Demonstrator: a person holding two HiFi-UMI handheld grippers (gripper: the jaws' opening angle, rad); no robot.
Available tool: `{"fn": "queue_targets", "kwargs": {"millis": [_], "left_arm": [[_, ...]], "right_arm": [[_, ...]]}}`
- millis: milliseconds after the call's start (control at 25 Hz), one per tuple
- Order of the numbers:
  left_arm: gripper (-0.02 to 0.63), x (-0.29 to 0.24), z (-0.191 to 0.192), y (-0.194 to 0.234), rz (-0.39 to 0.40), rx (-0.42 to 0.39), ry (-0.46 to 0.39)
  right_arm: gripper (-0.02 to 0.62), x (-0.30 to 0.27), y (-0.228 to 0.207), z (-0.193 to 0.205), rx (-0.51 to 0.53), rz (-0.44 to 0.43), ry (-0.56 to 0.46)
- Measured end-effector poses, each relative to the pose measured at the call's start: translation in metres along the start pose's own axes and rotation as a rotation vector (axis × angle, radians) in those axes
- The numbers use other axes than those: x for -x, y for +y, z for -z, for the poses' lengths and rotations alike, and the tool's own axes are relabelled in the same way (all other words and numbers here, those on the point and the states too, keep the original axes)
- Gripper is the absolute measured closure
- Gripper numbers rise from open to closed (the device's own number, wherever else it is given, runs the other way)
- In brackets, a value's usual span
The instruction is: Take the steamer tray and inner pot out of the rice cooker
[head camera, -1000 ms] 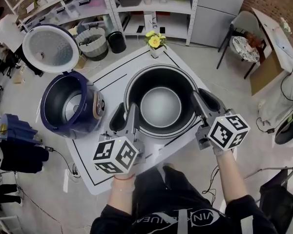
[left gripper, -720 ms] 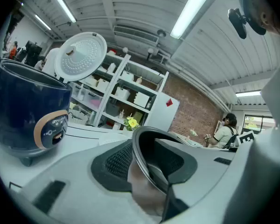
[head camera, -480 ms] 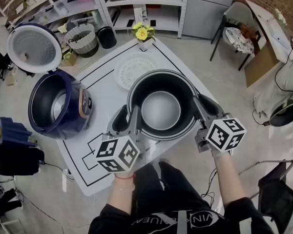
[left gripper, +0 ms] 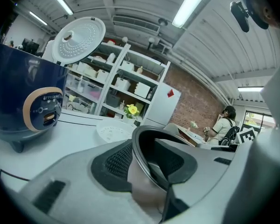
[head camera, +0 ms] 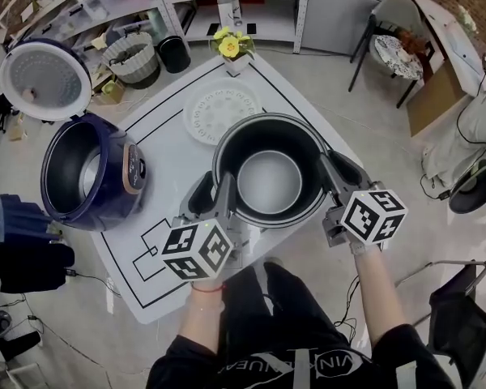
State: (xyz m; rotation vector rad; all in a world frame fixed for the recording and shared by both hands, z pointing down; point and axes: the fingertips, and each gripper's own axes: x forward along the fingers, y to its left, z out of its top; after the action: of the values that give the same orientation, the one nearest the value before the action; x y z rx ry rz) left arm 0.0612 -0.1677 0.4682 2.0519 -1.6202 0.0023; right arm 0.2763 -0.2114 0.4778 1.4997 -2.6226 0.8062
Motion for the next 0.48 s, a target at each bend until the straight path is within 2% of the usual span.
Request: {"fn": "queue_targets", "kwargs": {"millis": [480], "left_arm": [[0.48, -0.005, -0.0006, 0.0017, 0.009, -0.042, -0.005]], "right_arm": [[0.506, -0.0072, -0.0013, -0.0042, 0.034, -0.013, 0.002]]}}
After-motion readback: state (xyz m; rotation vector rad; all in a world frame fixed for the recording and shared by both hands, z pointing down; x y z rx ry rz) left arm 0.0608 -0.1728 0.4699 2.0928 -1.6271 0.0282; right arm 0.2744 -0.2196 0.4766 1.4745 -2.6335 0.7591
